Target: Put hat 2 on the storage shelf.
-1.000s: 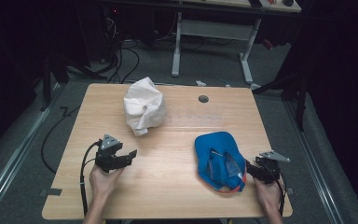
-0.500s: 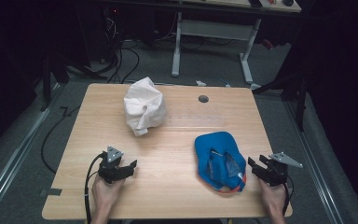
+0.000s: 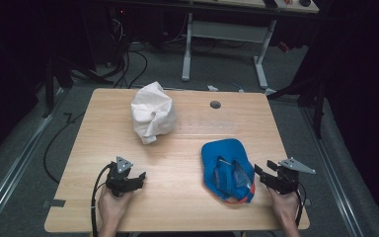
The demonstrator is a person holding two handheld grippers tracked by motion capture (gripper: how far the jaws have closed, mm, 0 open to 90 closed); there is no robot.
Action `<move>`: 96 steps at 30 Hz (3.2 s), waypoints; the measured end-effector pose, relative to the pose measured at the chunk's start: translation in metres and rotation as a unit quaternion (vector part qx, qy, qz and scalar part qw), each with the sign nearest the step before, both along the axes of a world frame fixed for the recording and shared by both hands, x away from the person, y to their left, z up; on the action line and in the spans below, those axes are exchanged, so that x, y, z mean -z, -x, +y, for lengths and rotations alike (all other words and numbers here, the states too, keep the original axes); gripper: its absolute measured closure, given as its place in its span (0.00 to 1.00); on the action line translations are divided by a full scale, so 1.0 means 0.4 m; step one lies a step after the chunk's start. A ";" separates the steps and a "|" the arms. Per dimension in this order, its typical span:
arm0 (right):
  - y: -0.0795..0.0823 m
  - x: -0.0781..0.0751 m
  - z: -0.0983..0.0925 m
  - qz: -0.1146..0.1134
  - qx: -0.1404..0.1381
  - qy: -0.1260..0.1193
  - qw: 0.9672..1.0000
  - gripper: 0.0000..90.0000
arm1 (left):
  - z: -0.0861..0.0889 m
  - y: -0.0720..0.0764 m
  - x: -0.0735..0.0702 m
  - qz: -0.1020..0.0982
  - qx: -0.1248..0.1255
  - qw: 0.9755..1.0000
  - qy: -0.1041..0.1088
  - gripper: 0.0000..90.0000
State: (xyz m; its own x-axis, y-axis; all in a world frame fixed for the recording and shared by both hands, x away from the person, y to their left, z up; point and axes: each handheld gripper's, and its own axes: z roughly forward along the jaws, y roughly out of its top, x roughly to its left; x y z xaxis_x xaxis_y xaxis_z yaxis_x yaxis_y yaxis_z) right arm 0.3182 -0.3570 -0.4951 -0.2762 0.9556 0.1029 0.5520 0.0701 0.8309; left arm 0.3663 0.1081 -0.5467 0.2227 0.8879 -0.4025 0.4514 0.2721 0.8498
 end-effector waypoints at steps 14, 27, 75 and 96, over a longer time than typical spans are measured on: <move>-0.062 -0.002 0.065 0.027 -0.037 0.005 0.999 0.41 | 0.000 0.001 0.000 0.000 0.001 1.000 0.000 0.30; -0.123 0.070 0.110 0.066 -0.064 0.030 0.995 0.64 | -0.001 0.001 0.000 0.000 0.001 1.000 -0.001 0.29; -0.113 -0.098 0.105 0.037 -0.118 -0.055 0.991 0.92 | -0.055 0.036 -0.033 -0.028 0.044 0.999 0.004 0.30; -0.188 -0.200 0.189 0.040 -0.161 -0.078 0.983 0.92 | -0.236 0.015 -0.099 -0.062 0.136 0.989 -0.010 0.28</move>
